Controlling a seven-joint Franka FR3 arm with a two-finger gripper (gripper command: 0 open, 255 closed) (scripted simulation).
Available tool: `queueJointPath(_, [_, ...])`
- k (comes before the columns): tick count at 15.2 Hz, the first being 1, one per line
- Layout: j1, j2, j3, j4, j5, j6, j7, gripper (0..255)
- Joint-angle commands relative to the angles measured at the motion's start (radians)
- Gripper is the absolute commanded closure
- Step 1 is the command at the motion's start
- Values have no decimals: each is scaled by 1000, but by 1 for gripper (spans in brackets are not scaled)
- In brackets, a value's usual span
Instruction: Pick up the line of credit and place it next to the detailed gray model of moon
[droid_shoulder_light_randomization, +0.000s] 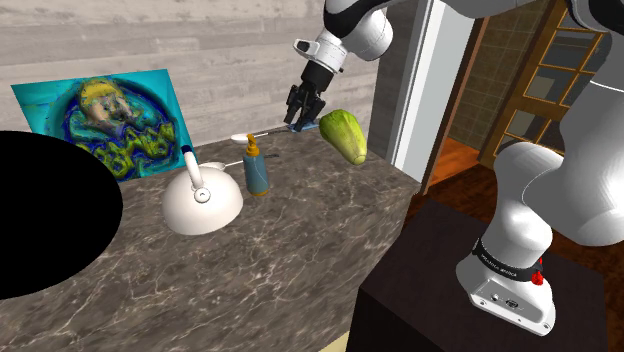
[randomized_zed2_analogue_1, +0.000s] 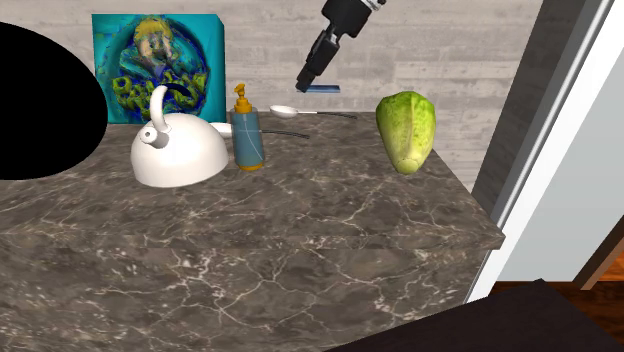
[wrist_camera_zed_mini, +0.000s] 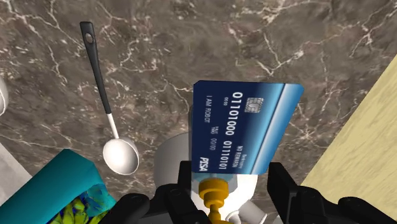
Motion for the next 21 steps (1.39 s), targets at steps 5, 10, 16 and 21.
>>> queueJointPath(5, [-3, -22, 7, 57, -40, -59, 56, 255])
queueJointPath(10, [-6, -33, 10, 110, -65, -111, 95, 255])
queueJointPath(16, [-7, -39, 13, 181, -86, -177, 137, 255])
queueJointPath(21, [-8, -36, 12, 247, -96, -235, 167, 255])
